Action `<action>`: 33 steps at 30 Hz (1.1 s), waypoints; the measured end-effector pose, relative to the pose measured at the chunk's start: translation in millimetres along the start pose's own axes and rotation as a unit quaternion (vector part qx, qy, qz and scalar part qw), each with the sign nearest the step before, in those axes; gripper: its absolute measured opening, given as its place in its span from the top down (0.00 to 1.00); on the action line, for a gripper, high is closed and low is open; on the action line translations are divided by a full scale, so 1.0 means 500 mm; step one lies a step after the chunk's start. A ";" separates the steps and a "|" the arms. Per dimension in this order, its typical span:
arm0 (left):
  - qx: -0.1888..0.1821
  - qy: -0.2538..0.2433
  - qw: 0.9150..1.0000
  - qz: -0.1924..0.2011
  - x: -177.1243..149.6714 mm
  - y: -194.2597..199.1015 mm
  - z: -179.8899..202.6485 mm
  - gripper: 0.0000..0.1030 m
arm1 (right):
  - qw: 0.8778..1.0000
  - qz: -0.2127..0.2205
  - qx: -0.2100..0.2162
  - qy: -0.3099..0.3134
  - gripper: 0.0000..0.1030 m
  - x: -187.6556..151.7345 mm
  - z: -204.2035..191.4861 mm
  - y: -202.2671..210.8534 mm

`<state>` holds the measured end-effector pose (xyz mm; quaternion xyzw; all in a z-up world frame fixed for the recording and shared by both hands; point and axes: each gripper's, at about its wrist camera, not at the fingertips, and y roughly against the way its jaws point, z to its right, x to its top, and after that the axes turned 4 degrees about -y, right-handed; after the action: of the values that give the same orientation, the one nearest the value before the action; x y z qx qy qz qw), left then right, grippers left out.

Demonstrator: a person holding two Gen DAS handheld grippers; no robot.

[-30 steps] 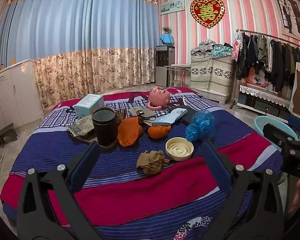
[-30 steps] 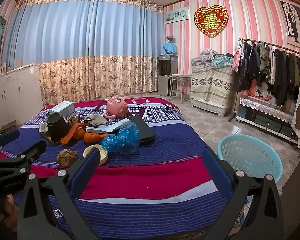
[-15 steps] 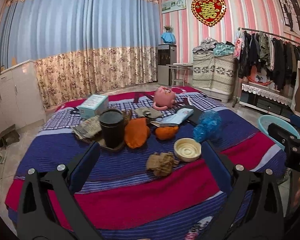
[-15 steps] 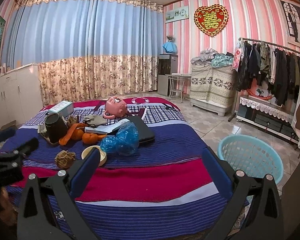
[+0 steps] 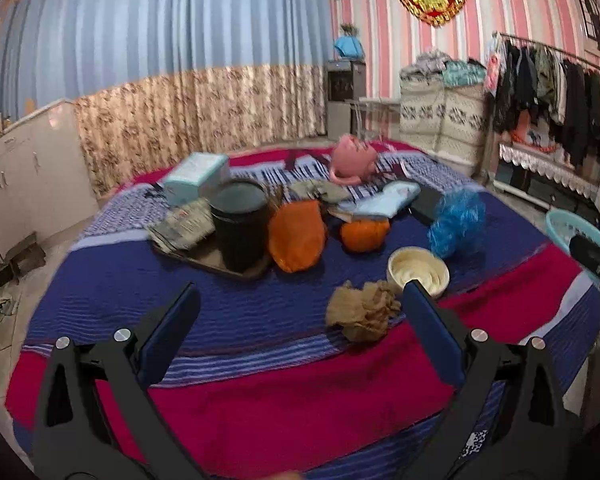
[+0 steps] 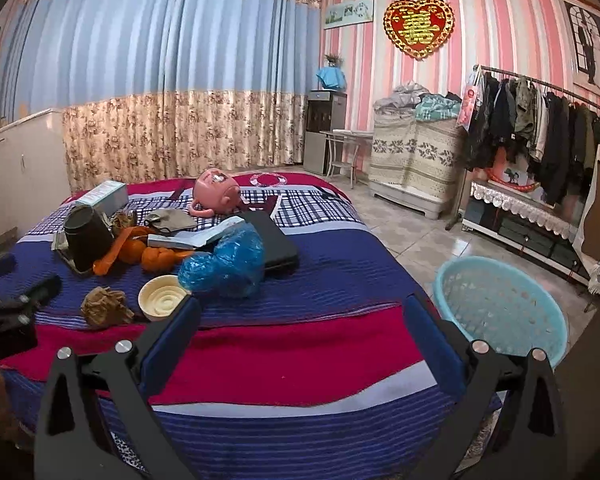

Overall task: Collect trash
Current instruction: 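Grasp the brown cloth with the left tool while the right tool grasps the cream lid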

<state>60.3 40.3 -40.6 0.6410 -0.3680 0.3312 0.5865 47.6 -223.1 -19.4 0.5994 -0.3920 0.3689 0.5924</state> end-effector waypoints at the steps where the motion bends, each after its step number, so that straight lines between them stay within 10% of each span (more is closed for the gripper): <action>1: -0.003 0.000 1.000 -0.007 -0.003 -0.011 0.003 0.05 | 1.000 -0.001 -0.002 0.000 0.04 -0.001 0.001 -0.001; 10: -0.017 -0.027 0.998 -0.048 -0.015 -0.078 0.041 0.05 | 0.999 -0.039 -0.018 -0.003 0.04 -0.016 0.010 -0.037; 18: -0.082 -0.028 0.994 -0.068 -0.018 -0.087 0.045 0.64 | 0.998 -0.059 0.014 -0.004 0.04 -0.022 -0.009 -0.048; 33: -0.020 0.003 0.999 -0.038 0.022 -0.053 -0.098 0.64 | 0.984 -0.129 0.117 0.030 0.05 -0.031 -0.162 -0.158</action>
<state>89.4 89.3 -40.0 0.6417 -0.3486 0.3029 0.6123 114.7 -142.7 -64.7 0.6986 -0.2473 0.3504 0.5728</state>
